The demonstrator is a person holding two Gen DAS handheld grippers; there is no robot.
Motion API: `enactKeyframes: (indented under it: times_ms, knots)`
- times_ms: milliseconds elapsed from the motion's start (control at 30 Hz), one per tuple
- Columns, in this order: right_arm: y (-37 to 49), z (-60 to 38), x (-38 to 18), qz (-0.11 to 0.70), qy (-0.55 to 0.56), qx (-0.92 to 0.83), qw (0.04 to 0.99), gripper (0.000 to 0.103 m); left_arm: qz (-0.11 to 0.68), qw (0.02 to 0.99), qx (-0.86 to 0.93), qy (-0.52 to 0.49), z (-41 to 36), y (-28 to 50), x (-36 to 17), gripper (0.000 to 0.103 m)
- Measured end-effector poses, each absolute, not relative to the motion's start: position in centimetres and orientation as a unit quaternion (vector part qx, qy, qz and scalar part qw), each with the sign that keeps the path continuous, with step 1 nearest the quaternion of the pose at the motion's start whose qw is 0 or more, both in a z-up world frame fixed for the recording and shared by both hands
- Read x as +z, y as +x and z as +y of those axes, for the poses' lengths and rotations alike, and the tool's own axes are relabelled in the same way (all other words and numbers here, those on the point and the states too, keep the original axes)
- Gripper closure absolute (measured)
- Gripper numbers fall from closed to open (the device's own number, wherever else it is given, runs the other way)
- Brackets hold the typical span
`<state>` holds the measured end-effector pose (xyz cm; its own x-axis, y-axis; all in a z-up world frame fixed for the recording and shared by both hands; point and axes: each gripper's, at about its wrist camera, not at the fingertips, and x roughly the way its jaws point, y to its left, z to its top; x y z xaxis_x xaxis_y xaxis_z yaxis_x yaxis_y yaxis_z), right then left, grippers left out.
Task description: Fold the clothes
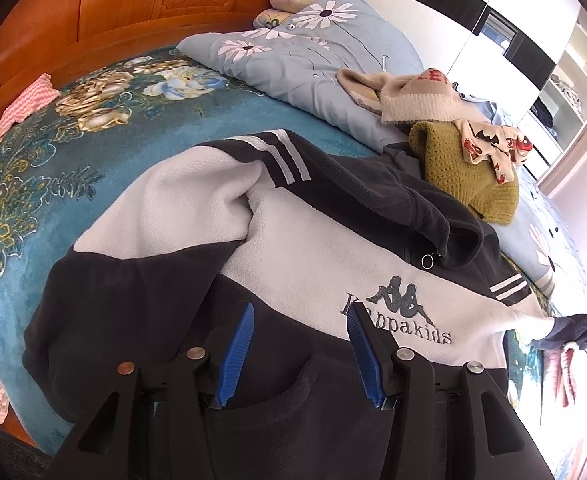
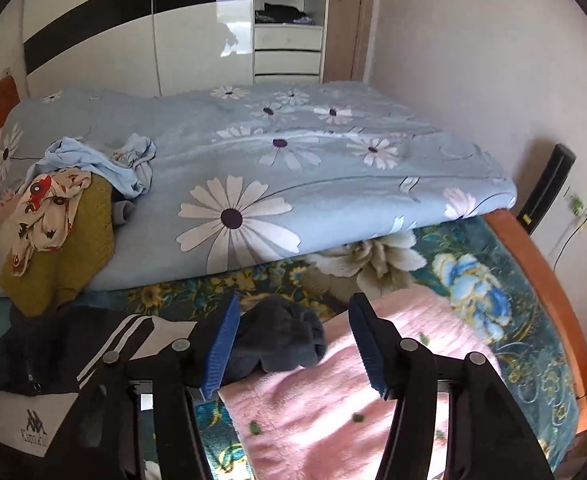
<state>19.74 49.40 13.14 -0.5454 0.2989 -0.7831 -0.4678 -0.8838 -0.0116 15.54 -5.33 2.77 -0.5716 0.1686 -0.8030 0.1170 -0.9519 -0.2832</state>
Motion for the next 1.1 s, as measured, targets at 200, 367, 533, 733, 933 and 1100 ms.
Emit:
enactKeyframes:
  times_ms: [200,367,533,733,933,1100]
  knots:
    - [23.3,38.9,7.7,0.092,-0.534,0.84,0.033,0.045,-0.161,0.008,0.876,-0.455,-6.0,16.2,3.3,0.05]
    - [26.3,29.6,0.6,0.059,-0.608,0.789,-0.065,0.048,-0.169,0.004,0.879,-0.446,-7.0,16.9,3.9,0.049]
    - [26.7,28.0,-1.8,0.011,-0.631,0.775,-0.04,0.048,-0.185,-0.003,0.878,-0.442,-8.0,17.2,4.0,0.049]
    - [26.8,26.1,-2.3,-0.017,-0.637,0.769,-0.055,0.048,-0.208,-0.013,0.874,-0.44,-9.0,17.4,3.8,0.048]
    - [27.1,24.8,-3.1,-0.073,-0.639,0.765,-0.048,0.062,-0.226,-0.015,0.87,-0.437,-9.5,17.6,3.8,0.048]
    - [27.2,27.9,-0.2,0.008,-0.627,0.777,-0.052,0.088,-0.229,-0.016,0.868,-0.44,-9.6,17.6,3.7,0.047]
